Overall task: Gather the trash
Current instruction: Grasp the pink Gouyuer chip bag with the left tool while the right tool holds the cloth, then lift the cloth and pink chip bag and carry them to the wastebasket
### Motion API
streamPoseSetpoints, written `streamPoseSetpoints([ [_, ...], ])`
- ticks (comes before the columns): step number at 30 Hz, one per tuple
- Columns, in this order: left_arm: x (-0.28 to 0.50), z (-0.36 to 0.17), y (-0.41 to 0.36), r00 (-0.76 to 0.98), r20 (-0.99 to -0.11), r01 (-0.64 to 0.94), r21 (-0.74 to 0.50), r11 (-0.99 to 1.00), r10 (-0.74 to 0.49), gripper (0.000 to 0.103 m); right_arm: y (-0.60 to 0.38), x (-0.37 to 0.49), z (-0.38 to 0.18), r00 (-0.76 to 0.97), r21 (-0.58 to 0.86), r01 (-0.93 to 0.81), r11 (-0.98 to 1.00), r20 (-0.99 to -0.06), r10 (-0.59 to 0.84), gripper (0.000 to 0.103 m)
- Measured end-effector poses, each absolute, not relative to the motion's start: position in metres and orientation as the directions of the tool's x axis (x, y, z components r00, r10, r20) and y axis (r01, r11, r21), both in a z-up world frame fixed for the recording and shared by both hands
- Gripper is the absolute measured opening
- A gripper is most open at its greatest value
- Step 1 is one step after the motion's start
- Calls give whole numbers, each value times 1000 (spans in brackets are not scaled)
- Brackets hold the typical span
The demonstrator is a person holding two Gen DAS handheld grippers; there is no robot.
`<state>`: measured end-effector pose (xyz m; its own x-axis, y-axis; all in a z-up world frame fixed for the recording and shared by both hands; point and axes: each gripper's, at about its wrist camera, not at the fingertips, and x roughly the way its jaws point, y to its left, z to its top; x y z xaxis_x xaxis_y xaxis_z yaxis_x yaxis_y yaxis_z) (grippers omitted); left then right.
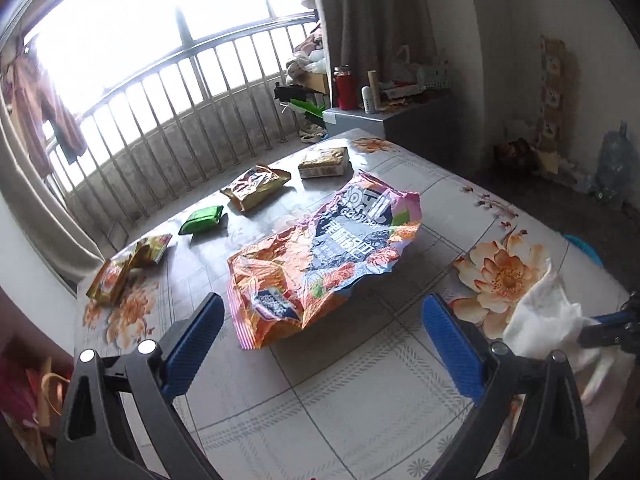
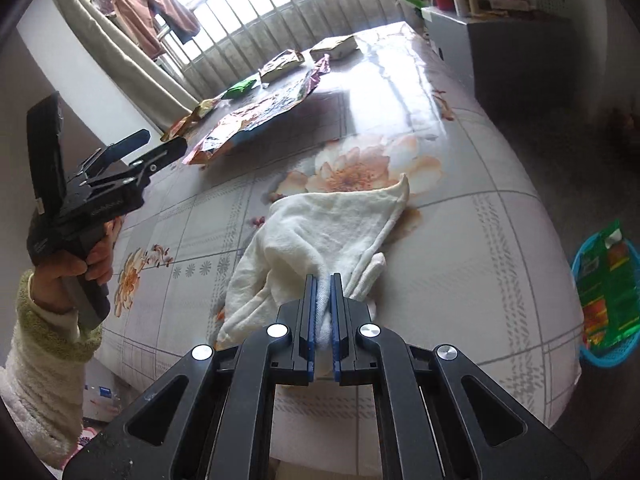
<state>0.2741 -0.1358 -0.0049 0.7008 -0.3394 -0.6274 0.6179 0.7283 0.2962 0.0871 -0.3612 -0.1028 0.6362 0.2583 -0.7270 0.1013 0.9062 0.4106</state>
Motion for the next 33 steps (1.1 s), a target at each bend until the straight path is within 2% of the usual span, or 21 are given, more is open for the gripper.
streamPoseSetpoints([
  [2,277,-20,-156,739,-605,607,409,682,-296,94,-370,81,-107,640,443,117,889,-718,274,5],
  [5,287,-43,-177,763,-599,598,513,615,-242,88,-379,75,-109,648,486,131,864,-702,297,5],
  [10,312,-68,-190,768,-618,580,560,591,-168,73,-385,70,-112,658,533,138,835,-680,326,5],
  [13,324,-69,-190,748,-644,585,525,619,-161,56,-389,70,-113,660,553,139,821,-670,340,5],
  [18,333,-73,-188,717,-678,594,473,651,-162,9,-395,66,-116,668,577,142,804,-656,353,5],
  [23,321,-57,-176,724,-660,570,410,712,-200,3,-398,62,-117,671,585,146,798,-652,354,5],
  [30,262,-33,-148,683,-679,599,310,738,-268,3,-399,51,-111,662,579,147,802,-660,355,11],
  [32,244,-32,-143,662,-694,613,286,736,-282,3,-398,46,-109,664,570,147,808,-663,347,20],
  [33,236,-33,-141,647,-705,621,267,737,-290,3,-399,43,-107,670,569,147,809,-659,342,30],
])
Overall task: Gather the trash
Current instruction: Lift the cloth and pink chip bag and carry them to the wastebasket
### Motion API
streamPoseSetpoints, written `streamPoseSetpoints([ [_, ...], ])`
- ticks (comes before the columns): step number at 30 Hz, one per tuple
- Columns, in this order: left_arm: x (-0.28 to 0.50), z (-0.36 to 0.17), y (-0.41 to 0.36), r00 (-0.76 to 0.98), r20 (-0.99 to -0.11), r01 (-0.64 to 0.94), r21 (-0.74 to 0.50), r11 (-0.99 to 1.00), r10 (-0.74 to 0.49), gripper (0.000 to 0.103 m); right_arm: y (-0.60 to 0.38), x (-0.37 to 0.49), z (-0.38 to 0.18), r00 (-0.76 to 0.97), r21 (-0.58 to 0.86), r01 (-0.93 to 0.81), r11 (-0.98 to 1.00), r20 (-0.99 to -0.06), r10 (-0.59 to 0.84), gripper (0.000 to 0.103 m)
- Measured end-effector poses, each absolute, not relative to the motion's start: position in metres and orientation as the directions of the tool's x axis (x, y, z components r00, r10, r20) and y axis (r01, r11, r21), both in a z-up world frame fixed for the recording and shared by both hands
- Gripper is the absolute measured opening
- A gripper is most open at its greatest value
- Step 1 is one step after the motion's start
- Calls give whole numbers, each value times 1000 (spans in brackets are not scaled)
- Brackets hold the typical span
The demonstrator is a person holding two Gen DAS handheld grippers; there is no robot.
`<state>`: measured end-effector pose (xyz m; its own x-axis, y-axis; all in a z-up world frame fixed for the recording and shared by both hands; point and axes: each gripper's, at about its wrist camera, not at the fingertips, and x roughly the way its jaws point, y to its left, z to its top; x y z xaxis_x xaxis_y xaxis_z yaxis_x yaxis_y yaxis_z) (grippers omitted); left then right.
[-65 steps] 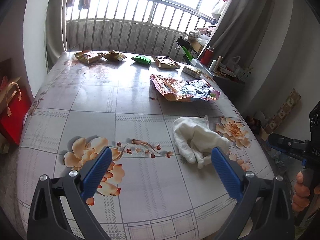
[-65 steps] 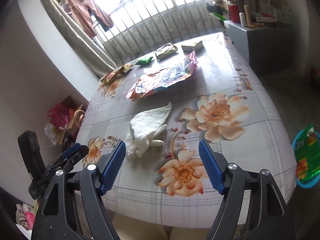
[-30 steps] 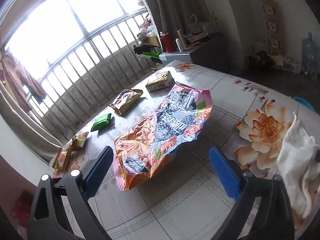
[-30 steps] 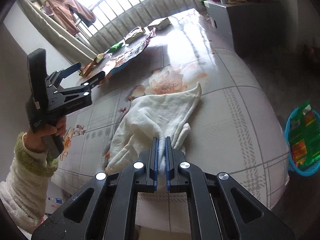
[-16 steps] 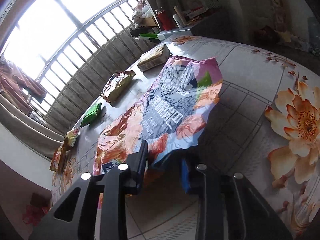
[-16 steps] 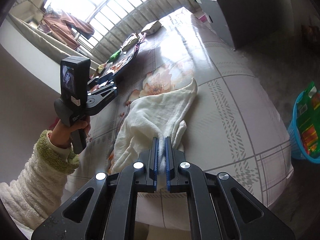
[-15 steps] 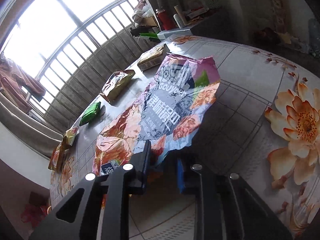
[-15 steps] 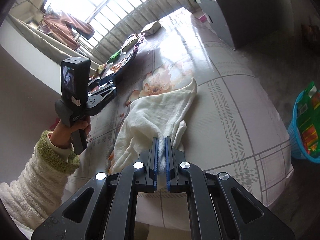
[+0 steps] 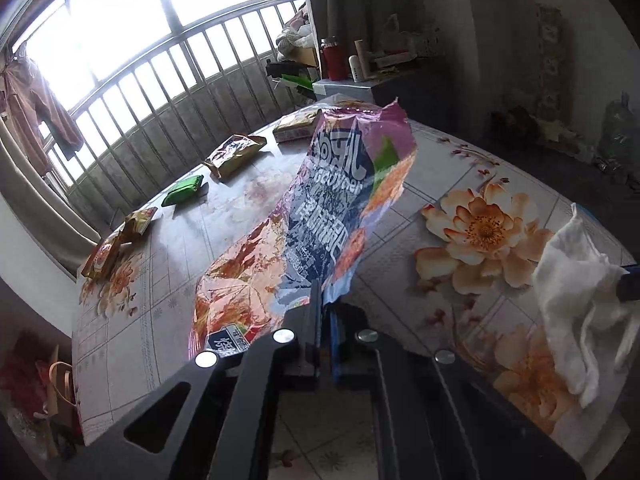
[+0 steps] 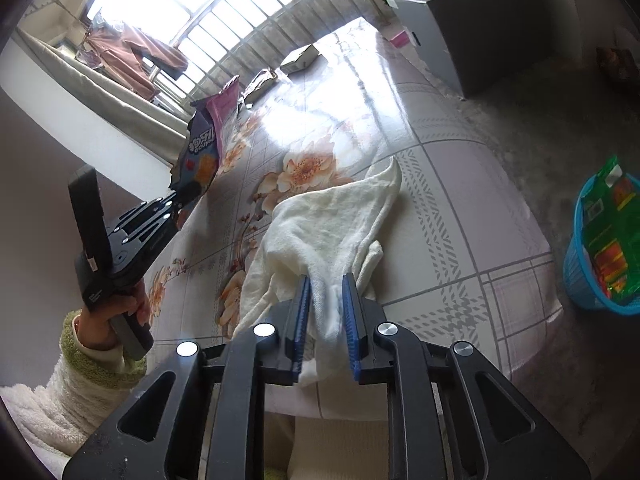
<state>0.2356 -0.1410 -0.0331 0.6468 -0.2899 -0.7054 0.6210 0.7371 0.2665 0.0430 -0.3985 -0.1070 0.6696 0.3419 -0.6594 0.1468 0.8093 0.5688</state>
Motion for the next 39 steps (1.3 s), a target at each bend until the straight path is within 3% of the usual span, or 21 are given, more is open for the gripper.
streamPoseSetpoints([
  [1,228,-34,-138,631,-716,627,244,740,-298,3,-399,41,-105,676,565,148,812,-657,334,40],
  [4,210,-37,-133,604,-732,632,199,749,-316,3,-398,36,-99,690,545,150,825,-655,307,50],
  [14,187,-41,-129,601,-728,626,172,760,-330,2,-379,64,-94,695,447,160,880,-685,221,52],
  [19,185,-36,-127,615,-717,615,176,768,-329,2,-371,69,-101,664,400,201,894,-727,176,24],
  [24,182,-30,-124,630,-704,604,180,777,-326,2,-377,67,-107,662,444,217,869,-722,203,7],
  [39,169,26,-112,716,-591,563,172,809,-373,2,-396,22,-66,779,597,174,783,-570,261,3],
])
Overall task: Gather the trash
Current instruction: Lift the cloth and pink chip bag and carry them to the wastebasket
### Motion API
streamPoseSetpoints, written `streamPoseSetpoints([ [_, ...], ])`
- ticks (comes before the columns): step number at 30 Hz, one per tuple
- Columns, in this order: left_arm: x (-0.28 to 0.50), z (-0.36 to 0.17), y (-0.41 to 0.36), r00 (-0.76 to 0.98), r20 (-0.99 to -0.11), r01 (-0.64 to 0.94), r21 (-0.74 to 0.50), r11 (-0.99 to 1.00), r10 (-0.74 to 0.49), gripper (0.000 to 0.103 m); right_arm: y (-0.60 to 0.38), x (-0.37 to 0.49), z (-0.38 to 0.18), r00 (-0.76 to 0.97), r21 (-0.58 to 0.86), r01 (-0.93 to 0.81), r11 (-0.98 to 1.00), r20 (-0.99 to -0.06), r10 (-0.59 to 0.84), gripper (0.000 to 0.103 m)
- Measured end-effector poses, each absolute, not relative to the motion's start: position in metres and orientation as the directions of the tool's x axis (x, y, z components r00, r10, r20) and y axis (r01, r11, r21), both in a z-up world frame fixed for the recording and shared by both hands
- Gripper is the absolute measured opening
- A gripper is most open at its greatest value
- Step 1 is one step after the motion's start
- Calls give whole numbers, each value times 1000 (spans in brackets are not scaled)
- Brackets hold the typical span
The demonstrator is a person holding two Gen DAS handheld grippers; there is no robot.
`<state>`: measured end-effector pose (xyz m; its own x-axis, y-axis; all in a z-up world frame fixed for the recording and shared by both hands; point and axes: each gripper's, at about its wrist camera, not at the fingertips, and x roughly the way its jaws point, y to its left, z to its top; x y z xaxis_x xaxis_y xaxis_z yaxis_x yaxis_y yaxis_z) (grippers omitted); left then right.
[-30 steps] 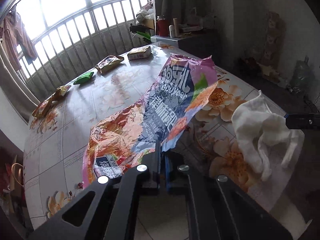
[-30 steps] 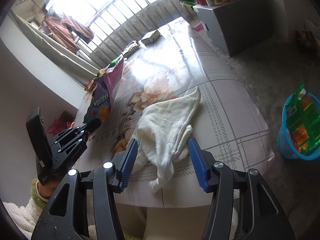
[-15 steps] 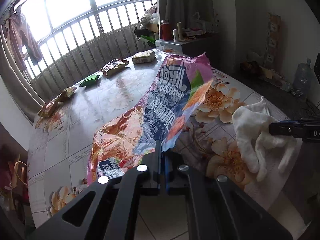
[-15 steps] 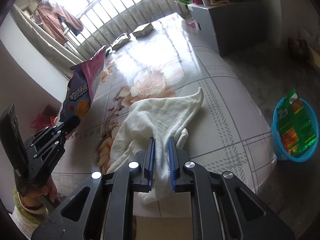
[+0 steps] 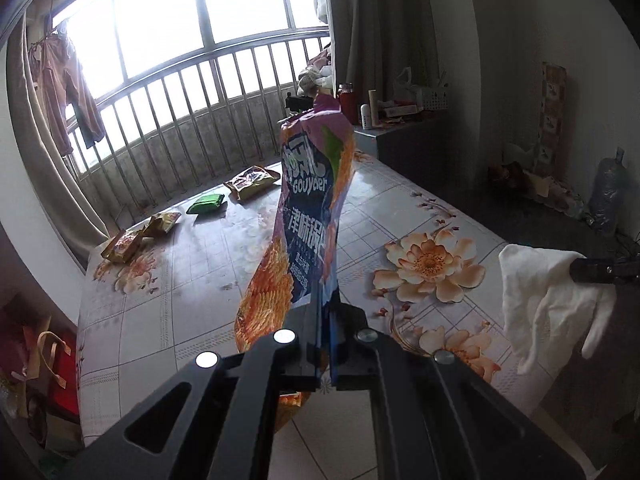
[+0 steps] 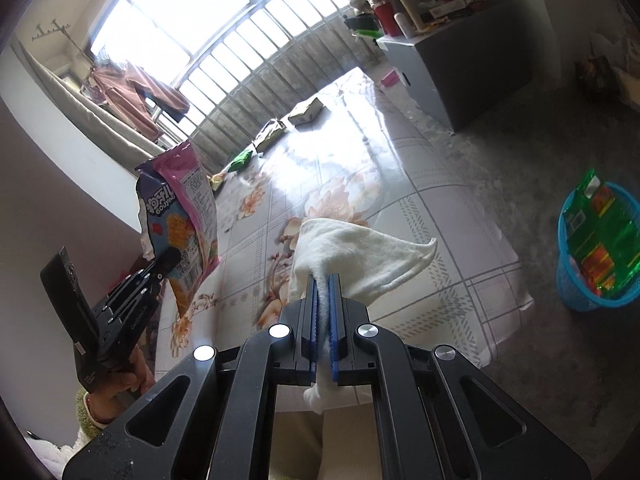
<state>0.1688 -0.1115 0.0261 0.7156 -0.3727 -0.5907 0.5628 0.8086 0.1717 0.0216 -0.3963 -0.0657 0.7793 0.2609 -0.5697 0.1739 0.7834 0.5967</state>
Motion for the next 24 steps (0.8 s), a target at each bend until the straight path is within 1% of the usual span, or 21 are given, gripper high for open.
streamPoseSetpoints([
  [8,151,58,-118,738,-520,578,159,801,-429,2,-407,-6,-46,830,618,157,770,-505,236,3],
  [15,133,79,-141,713,-486,632,137,762,-504,2,-427,-27,-42,864,639,172,750,-464,197,3],
  [20,115,91,-174,665,-473,699,123,704,-577,2,-453,-54,-41,887,651,218,727,-443,130,3],
  [24,102,97,-214,608,-472,760,113,640,-638,2,-484,-86,-41,903,663,281,694,-428,43,3],
])
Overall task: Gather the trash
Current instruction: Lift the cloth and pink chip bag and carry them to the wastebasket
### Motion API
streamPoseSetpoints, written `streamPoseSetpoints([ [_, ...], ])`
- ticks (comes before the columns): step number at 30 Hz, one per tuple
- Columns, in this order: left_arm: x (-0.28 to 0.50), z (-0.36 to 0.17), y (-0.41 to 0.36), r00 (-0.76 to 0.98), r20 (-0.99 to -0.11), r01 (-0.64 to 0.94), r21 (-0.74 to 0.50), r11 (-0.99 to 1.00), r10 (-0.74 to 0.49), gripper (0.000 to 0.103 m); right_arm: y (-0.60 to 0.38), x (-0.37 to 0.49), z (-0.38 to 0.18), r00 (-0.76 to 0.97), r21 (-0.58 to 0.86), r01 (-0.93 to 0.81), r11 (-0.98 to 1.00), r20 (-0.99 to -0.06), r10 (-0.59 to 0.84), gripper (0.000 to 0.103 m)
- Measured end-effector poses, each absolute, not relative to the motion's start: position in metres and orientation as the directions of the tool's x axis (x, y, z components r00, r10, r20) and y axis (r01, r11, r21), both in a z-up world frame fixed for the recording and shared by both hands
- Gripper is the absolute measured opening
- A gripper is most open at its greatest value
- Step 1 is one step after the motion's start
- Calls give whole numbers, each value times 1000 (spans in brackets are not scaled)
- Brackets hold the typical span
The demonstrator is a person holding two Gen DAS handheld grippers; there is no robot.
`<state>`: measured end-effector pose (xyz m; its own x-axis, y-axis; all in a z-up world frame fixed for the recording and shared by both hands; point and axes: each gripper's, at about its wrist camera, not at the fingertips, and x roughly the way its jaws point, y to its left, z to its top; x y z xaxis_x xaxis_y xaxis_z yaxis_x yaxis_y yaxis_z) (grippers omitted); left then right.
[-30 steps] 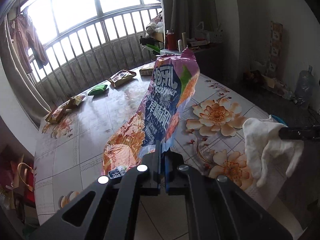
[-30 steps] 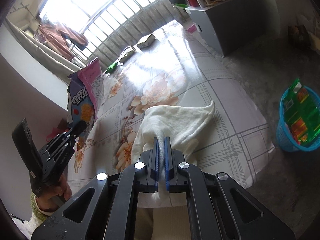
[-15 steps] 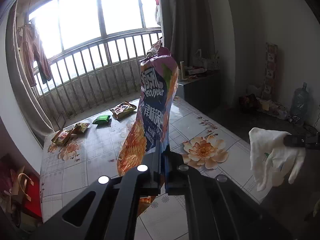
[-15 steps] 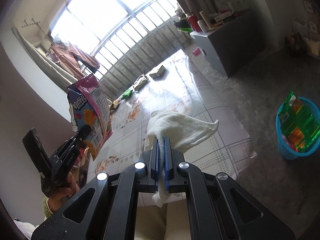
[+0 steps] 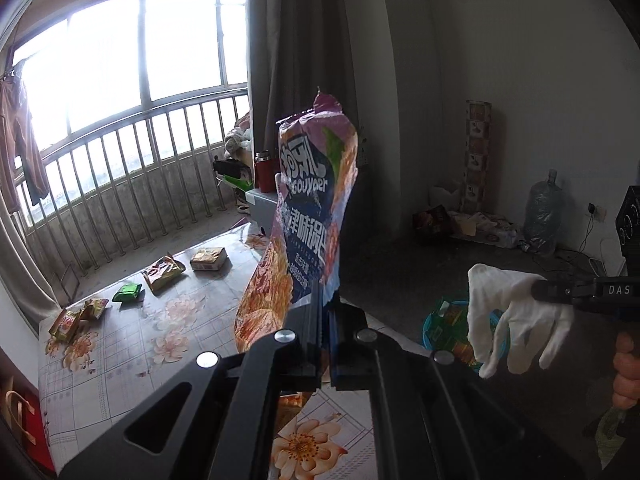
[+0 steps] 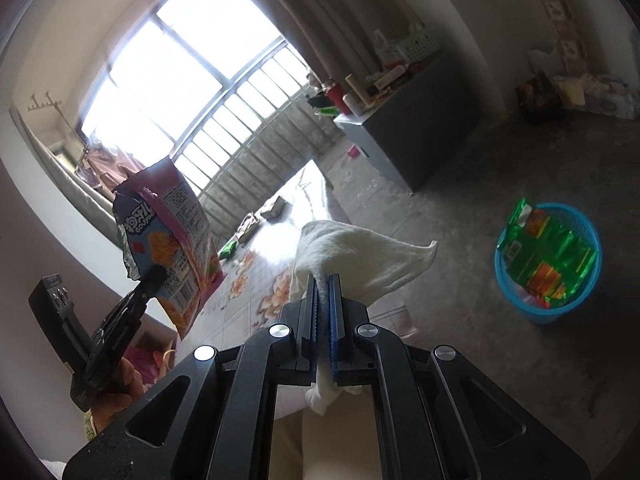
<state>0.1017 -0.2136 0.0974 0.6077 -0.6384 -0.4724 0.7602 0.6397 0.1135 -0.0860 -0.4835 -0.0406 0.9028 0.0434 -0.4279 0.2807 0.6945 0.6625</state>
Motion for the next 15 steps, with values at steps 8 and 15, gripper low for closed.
streamPoseSetpoints([
  [8,84,81,-323,401,-565,887,45,459,-721,2,-546,-148,-61,876,667,452,593,-456,-154,3],
  [15,72,22,-441,226,-729,943,-2,332,-646,2,-583,-176,-103,811,665,576,475,-537,-231,3],
])
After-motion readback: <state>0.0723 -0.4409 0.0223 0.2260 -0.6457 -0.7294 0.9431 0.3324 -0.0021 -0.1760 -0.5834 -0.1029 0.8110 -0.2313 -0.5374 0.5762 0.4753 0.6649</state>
